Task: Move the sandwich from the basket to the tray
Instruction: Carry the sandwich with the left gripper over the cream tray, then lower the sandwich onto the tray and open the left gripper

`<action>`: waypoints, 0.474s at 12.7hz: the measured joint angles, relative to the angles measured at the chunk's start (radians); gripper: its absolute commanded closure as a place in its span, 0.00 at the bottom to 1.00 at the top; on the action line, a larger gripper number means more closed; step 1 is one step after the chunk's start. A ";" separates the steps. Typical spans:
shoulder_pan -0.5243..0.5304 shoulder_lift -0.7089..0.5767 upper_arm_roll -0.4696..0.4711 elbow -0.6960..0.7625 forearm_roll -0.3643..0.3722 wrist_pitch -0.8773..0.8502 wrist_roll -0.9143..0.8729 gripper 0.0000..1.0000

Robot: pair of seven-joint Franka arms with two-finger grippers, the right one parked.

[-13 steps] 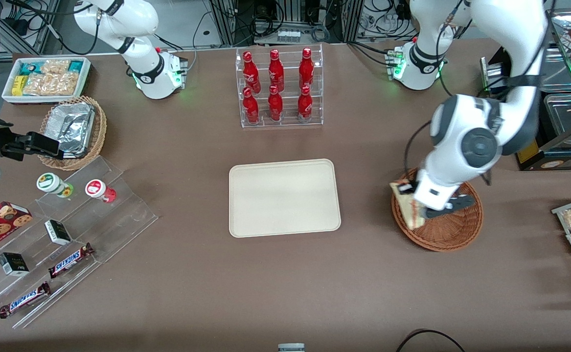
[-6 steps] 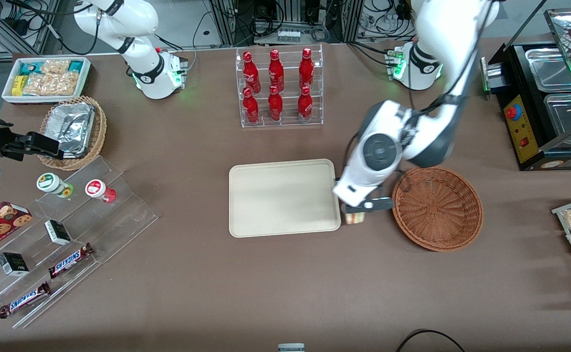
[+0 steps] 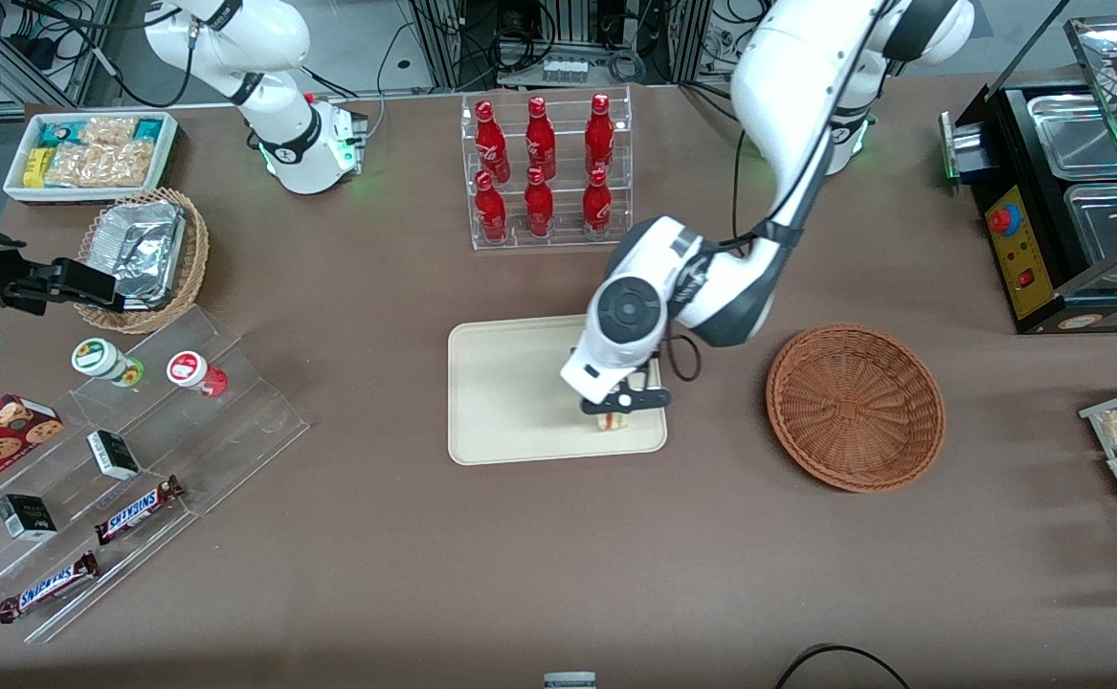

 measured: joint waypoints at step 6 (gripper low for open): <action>-0.076 0.070 0.000 0.057 0.000 0.032 -0.076 1.00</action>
